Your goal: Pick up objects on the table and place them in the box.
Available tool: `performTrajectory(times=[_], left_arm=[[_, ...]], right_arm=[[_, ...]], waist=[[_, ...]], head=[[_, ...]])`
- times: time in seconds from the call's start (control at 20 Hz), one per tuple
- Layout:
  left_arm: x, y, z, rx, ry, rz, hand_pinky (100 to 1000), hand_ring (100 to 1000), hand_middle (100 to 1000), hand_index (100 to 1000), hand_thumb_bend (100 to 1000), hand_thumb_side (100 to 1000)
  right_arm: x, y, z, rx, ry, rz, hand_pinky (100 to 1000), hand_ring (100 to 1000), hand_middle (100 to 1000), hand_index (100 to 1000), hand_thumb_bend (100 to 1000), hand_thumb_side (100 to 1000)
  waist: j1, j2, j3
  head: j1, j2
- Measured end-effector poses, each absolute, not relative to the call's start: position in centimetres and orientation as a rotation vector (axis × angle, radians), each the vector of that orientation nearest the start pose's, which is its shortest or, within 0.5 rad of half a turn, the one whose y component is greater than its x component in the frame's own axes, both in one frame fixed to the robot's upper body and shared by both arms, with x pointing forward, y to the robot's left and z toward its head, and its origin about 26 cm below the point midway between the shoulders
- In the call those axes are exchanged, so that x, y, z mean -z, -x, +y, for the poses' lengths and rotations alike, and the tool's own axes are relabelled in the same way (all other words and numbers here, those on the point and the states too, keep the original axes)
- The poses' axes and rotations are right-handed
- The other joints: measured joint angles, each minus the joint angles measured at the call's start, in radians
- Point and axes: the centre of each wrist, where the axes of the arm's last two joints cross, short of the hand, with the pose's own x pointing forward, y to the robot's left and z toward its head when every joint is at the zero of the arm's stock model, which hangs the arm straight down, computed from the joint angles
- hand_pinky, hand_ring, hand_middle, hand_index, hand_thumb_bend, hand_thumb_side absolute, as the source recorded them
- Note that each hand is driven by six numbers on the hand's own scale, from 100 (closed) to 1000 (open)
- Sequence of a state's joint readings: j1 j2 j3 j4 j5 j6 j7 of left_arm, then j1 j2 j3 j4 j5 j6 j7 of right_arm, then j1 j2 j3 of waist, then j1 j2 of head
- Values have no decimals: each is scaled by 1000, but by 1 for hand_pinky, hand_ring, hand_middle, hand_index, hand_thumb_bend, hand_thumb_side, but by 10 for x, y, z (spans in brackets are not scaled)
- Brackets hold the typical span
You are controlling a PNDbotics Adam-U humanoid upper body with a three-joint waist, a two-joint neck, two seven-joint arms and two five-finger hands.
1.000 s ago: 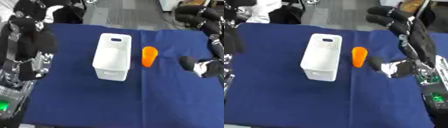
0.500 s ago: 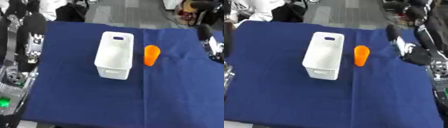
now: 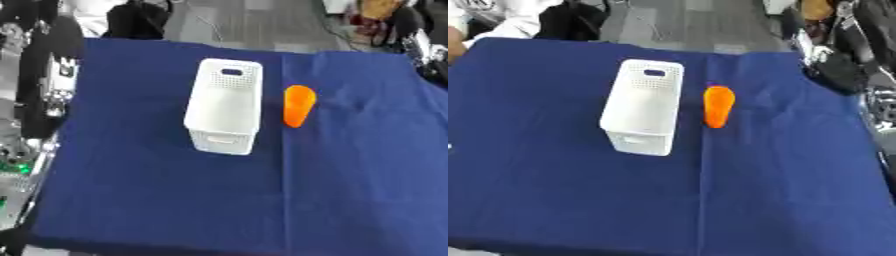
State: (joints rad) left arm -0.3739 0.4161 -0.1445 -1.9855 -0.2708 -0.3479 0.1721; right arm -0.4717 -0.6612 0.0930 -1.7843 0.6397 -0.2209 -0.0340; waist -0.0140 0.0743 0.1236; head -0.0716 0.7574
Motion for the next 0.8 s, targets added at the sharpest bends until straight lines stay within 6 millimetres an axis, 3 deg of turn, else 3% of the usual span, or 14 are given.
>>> performTrajectory(times=[0.25,0.8], left_arm=[[-211,-305,232,-824,455,3378,1000,887,981,894,156,847],[-214,-305,231,-861,456,3367,1000,888,981,889,150,843]], right_arm=[[-223,-358,-303,1705,-1387,2842,793,816,908,904,257,1000],[-196,-396,-316,1999,-1298,2738,837,843,927,913,267,1000]], waist=[[-1,1,8],[-6,1,20]], head=[[0,0],[1,3]])
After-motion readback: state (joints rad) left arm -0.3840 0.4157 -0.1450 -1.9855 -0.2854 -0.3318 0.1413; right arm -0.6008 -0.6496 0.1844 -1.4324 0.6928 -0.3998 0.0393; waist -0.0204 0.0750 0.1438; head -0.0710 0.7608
